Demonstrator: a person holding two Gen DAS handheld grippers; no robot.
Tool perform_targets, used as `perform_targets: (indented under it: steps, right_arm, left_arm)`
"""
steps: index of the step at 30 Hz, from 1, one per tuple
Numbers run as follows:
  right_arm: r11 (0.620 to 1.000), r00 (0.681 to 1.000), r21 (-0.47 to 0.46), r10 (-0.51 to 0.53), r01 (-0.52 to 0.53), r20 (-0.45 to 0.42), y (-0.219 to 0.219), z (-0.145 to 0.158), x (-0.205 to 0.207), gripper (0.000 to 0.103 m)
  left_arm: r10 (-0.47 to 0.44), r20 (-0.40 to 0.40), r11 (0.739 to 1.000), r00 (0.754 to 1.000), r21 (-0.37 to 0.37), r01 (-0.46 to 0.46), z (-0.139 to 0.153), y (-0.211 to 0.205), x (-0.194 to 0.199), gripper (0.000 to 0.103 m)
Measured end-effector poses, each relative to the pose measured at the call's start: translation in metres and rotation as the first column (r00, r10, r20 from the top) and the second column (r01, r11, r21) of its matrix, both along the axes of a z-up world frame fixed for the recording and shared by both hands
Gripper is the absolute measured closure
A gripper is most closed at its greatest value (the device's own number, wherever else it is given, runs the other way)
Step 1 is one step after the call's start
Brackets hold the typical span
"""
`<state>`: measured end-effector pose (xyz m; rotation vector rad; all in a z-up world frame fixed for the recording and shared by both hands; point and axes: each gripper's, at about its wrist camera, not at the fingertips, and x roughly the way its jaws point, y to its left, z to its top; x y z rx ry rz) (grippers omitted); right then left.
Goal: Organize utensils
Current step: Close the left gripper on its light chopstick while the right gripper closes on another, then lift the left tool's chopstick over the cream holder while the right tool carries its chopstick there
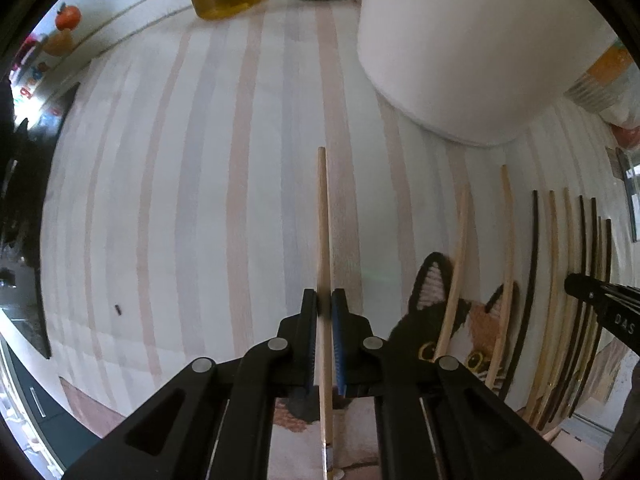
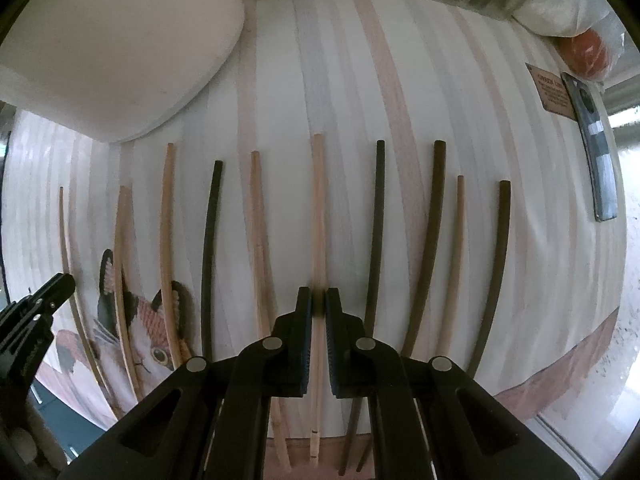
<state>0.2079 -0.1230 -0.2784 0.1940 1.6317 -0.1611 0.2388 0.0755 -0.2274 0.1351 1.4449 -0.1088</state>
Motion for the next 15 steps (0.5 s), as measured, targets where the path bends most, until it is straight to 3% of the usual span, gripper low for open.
perform_targets:
  steps: [10,15]
  right_arm:
    - [0.996,0.994,0.084,-0.041,0.033,0.098,-0.02,0.029,-0.024,0.097]
    - [0.993,0.986,0.107,-0.057,0.04,0.156,-0.024,0.057,-0.032,0.097]
  left_arm:
    - [0.018,0.108,0.999,0.994,-0.044,-0.013,0.069,0.004,-0.025,0.098]
    - [0.012,0.143,0.999,0.99,-0.051,-0.005,0.084,-0.004,-0.04,0.099]
